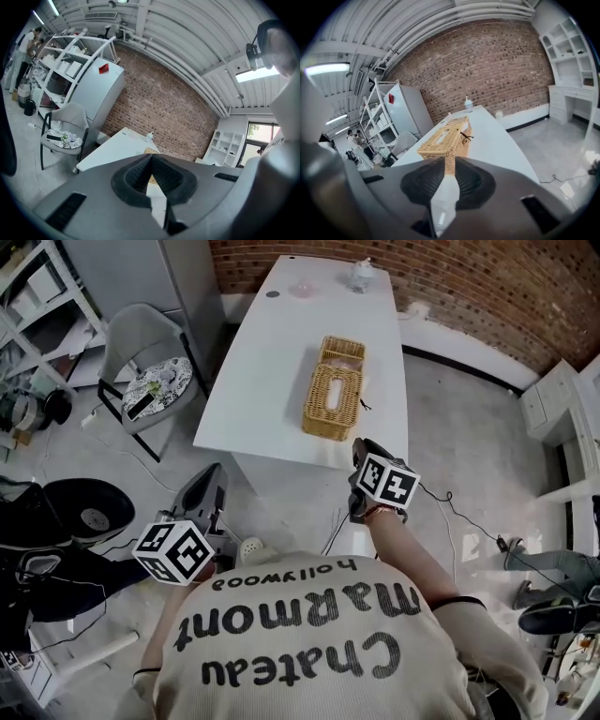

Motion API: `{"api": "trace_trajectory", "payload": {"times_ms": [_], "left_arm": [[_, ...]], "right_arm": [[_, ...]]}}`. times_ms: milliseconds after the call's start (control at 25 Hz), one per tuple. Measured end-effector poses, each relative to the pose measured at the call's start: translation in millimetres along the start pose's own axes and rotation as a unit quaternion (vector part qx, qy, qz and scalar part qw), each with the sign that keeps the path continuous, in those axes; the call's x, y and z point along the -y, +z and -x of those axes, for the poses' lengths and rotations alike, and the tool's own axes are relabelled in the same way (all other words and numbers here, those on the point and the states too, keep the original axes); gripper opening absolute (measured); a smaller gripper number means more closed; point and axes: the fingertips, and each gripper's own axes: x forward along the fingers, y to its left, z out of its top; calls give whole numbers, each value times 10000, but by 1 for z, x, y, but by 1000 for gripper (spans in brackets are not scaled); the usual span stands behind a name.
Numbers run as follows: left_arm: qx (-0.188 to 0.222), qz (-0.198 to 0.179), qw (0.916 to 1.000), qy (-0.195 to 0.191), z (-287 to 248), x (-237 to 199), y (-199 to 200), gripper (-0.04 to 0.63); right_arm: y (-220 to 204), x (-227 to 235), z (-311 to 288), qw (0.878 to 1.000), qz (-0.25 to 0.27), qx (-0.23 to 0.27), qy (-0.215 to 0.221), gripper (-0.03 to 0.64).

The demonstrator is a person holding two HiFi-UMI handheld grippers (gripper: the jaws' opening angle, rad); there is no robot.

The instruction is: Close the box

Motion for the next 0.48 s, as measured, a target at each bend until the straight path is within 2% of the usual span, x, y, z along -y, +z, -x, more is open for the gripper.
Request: {"api": "trace_trajectory", "payload": {"times_ms": [240,480], "left_arm": [[-87,62,9999,68,6,14,-19,2],[-83,51,9999,140,14,25,-32,2]], "right_arm": [[-3,-15,18,9992,4,-13,392,59],[3,-42,36,9954,77,7,957,3]]}}
